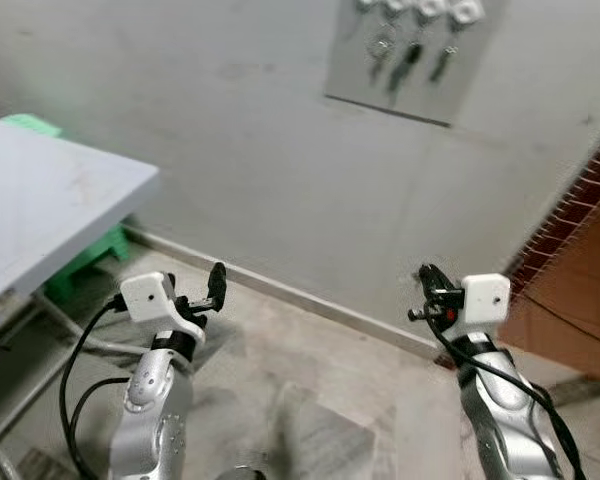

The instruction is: Hang keys on a hook

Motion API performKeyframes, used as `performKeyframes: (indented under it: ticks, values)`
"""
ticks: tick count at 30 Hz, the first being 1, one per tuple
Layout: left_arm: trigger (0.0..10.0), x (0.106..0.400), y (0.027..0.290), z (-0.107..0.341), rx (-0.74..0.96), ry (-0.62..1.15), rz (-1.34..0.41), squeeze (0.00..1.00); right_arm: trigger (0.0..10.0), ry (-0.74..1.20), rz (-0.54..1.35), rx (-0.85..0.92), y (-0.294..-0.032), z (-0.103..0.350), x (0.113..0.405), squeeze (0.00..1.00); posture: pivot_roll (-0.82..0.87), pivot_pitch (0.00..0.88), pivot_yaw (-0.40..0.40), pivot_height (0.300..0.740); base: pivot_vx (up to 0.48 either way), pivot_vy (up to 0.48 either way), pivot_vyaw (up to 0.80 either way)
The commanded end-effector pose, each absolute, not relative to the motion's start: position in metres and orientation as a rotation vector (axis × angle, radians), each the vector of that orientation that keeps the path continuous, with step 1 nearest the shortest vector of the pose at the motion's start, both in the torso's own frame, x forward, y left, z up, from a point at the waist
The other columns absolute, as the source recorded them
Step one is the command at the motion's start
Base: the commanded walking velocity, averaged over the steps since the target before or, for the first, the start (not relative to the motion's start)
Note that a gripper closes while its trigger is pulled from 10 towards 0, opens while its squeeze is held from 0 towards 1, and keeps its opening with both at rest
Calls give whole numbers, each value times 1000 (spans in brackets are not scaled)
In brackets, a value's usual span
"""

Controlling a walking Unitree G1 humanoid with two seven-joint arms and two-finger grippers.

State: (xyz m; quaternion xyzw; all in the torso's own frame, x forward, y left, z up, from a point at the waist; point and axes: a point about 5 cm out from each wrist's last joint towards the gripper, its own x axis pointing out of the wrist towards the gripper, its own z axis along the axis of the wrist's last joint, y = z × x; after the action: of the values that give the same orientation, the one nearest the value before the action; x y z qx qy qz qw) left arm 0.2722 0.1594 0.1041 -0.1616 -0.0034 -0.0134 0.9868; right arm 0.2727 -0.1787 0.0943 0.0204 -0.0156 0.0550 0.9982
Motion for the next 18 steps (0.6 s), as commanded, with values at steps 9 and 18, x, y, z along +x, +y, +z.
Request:
performKeyframes:
  ticks: [9,18]
  values:
    - [10000,272,160,101,-323,17,-34,0,10000,-46,96,58,-179,98,271,0,13,86,-69,740,0,0,0]
    - [10000,271,160,100,-315,32,-37,0,10000,-40,90,60,-181,97,268,0,11,99,-66,740,0,0,0]
